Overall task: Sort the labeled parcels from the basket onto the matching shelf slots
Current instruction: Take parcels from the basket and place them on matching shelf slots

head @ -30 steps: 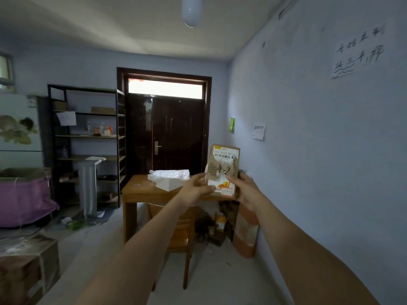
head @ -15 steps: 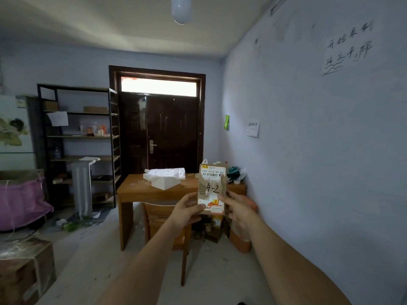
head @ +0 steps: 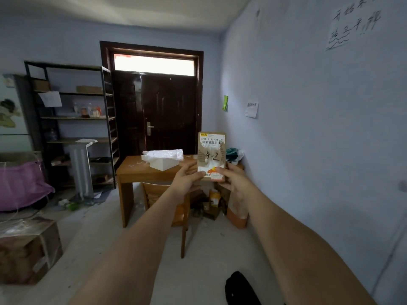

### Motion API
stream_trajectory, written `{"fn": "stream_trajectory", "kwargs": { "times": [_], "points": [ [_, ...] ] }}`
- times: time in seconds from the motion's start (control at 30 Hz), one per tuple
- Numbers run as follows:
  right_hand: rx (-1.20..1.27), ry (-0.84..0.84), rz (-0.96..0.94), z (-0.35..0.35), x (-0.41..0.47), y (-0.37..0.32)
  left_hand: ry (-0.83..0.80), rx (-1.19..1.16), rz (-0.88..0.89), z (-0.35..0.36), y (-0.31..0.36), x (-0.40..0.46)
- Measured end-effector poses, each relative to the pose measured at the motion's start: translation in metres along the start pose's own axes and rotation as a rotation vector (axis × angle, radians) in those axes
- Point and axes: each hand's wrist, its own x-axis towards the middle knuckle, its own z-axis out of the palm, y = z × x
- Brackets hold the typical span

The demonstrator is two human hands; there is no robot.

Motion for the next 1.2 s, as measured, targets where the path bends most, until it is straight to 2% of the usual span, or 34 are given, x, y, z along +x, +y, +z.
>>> {"fn": "stream_trajectory", "kwargs": {
  "times": [0.43,0.63,0.83,1.03,1.2],
  "points": [
    [-0.041,0.001,0.043,0.001,0.002,0.004,-0.008,0.063,-0.014,-0.007,-0.002,-0.002],
    [-0.081,-0.006,0.004,-0.003,0.0,-0.005,-0.008,0.075,0.009,-0.001,0.003,-0.004],
    [-0.168,0.07,-0.037,-0.021,-0.027,-0.031,-0.113,0.067,0.026,0.021,0.014,-0.01],
    [-0.237,0.254,-0.097,-0.058,-0.09,-0.059,-0.269,0.006,0.027,0.076,0.011,-0.012],
    [-0.287,0.525,-0.055,-0.108,-0.164,-0.062,-0.505,0.01,-0.008,0.149,-0.004,-0.026]
  ]
}}
